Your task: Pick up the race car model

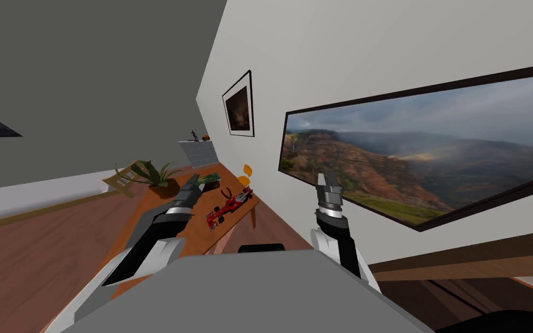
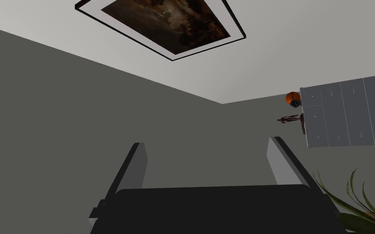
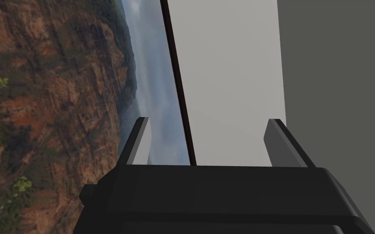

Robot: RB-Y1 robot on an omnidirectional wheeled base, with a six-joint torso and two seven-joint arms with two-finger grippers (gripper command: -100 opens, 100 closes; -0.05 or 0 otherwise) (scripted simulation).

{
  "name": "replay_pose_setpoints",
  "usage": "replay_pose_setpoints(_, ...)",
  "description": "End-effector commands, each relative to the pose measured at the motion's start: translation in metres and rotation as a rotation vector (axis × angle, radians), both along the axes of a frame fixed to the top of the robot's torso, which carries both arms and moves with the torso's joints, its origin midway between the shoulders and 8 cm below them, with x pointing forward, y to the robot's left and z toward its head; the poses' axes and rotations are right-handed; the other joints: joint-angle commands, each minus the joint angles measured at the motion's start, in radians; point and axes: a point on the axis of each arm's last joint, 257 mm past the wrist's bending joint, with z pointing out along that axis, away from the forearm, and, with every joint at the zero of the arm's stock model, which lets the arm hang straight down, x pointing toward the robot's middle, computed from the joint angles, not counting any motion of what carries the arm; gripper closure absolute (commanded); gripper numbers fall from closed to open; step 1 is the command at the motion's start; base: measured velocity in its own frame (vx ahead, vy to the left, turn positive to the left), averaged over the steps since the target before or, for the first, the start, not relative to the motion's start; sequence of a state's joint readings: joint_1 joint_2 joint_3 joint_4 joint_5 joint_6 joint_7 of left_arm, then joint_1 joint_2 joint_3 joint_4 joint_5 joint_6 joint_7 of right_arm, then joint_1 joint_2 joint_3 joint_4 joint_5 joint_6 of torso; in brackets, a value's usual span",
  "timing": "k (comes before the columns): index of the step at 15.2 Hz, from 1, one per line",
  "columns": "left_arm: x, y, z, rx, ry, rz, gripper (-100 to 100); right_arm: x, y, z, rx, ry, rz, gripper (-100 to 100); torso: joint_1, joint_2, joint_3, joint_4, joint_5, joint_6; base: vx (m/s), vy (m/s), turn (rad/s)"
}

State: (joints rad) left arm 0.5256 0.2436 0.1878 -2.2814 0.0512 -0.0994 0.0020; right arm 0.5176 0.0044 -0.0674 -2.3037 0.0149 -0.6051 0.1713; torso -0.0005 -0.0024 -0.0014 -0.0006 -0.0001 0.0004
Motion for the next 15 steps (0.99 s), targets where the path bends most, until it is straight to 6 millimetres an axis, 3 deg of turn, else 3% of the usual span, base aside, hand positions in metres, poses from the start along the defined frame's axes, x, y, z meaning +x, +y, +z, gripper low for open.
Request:
replay_pose_setpoints(1, 0.003, 0.006, -0.006, -0.007, 0.03, 0.013, -100, 0.0, 0.0, 0.0, 0.0, 0.0, 0.0, 0, 0.0, 0.0, 0.0, 0.0, 0.0, 0.0, 0.022, -0.003, -0.068)
replay_pose_setpoints(2, 0.004, 0.021, -0.016, -0.017, 0.066, 0.039, -100, 0.0, 0.0, 0.0, 0.0, 0.0, 0.0, 0, 0.0, 0.0, 0.0, 0.0, 0.0, 0.0, 0.03, -0.011, -0.165)
replay_pose_setpoints(4, 0.005, 0.023, -0.022, -0.022, 0.087, 0.045, -100, 0.0, 0.0, 0.0, 0.0, 0.0, 0.0, 0, 0.0, 0.0, 0.0, 0.0, 0.0, 0.0, 0.029, -0.008, -0.126)
replay_pose_setpoints(7, 0.004, 0.058, -0.047, -0.059, 0.175, 0.111, -100, 0.0, 0.0, 0.0, 0.0, 0.0, 0.0, 0, 0.0, 0.0, 0.0, 0.0, 0.0, 0.0, 0.034, -0.008, -0.188)
replay_pose_setpoints(10, 0.004, 0.061, -0.054, -0.066, 0.203, 0.121, -100, 0.0, 0.0, 0.0, 0.0, 0.0, 0.0, 0, 0.0, 0.0, 0.0, 0.0, 0.0, 0.0, 0.034, -0.003, -0.106)
replay_pose_setpoints(11, 0.001, 0.079, -0.066, -0.088, 0.239, 0.155, -100, 0.0, 0.0, 0.0, 0.0, 0.0, 0.0, 0, 0.0, 0.0, 0.0, 0.0, 0.0, -0.001, 0.029, -0.012, -0.195)
replay_pose_setpoints(13, 0.001, 0.081, -0.071, -0.094, 0.261, 0.163, -100, 0.0, 0.0, 0.0, 0.0, 0.0, 0.0, 0, 0.0, 0.0, 0.0, 0.0, 0.0, 0.0, 0.029, -0.004, -0.141)
replay_pose_setpoints(14, -0.003, 0.099, -0.08, -0.118, 0.287, 0.197, -100, 0.0, 0.0, 0.0, 0.0, 0.0, 0.0, 0, 0.0, 0.0, 0.0, 0.0, 0.0, 0.0, 0.033, -0.009, -0.181)
replay_pose_setpoints(15, -0.004, 0.1, -0.084, -0.122, 0.302, 0.202, -100, 0.0, 0.0, 0.0, 0.0, 0.0, 0.0, 0, 0.0, 0.0, 0.0, 0.0, 0.0, 0.0, 0.041, -0.006, -0.188)
